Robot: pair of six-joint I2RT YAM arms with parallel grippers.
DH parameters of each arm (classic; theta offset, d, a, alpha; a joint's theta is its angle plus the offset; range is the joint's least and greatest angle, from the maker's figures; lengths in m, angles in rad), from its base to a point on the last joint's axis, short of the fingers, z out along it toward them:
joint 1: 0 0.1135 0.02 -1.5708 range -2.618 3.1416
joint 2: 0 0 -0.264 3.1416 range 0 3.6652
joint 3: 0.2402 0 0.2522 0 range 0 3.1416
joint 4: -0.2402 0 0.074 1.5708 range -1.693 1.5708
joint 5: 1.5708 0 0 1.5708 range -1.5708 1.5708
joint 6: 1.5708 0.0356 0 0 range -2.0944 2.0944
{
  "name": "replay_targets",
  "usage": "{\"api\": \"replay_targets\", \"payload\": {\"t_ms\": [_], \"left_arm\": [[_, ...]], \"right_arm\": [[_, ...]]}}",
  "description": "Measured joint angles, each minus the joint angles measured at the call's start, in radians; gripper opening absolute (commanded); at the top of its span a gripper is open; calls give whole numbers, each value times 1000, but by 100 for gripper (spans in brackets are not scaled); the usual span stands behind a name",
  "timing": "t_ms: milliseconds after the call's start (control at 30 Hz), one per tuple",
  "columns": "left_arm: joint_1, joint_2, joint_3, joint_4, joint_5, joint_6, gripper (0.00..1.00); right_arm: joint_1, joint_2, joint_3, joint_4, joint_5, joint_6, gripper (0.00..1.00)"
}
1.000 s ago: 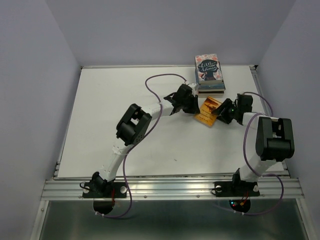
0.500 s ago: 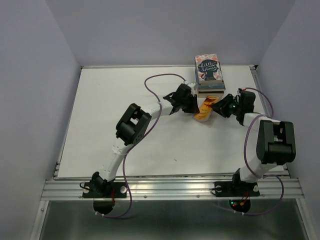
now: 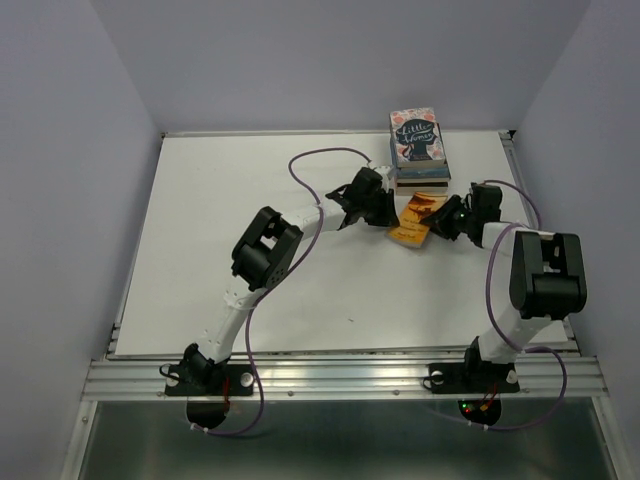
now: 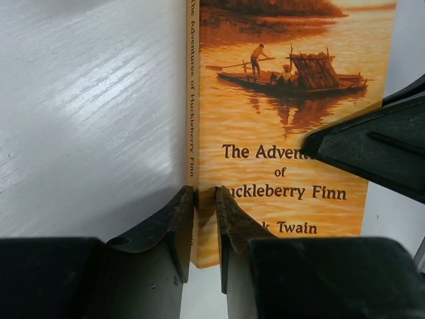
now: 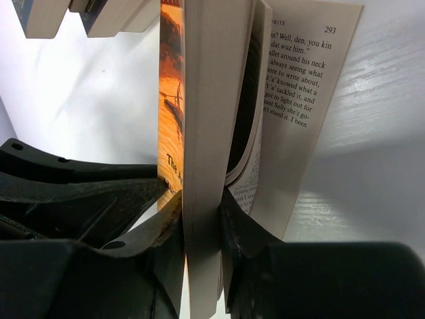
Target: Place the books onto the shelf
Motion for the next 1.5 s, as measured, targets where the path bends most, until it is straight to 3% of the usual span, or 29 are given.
{"api": "replay_targets", "payload": {"t_ms": [133,233,367,500,700,900,1033,1500], "left_arm": [[-1,0,0,0,6,-3,29],[-5,-2,-2,0,14,-8,44],[-3,-35,-45,-19,11,-8,64],[39,-130,-142,-47,17,-6,74],[210,-421,-339,-45,20,-5,80],[312,-626,-404,-18,-4,18,80],[308,-658,-417,-15,-2,34,80],[365,-636,-425,-69,33,88,80]], "right_arm": [[7,-27,4,-50,37,-16,9],[13,-59,7,-102,70,-42,1],[15,-118,17,-186,86,-108,1],[19,-196,61,-274,88,-196,1],[19,-346,187,-408,161,-289,1],[19,-425,276,-509,167,-364,4],[19,-327,413,-561,126,-426,4],[19,321,1113,-695,-16,-627,5]]}}
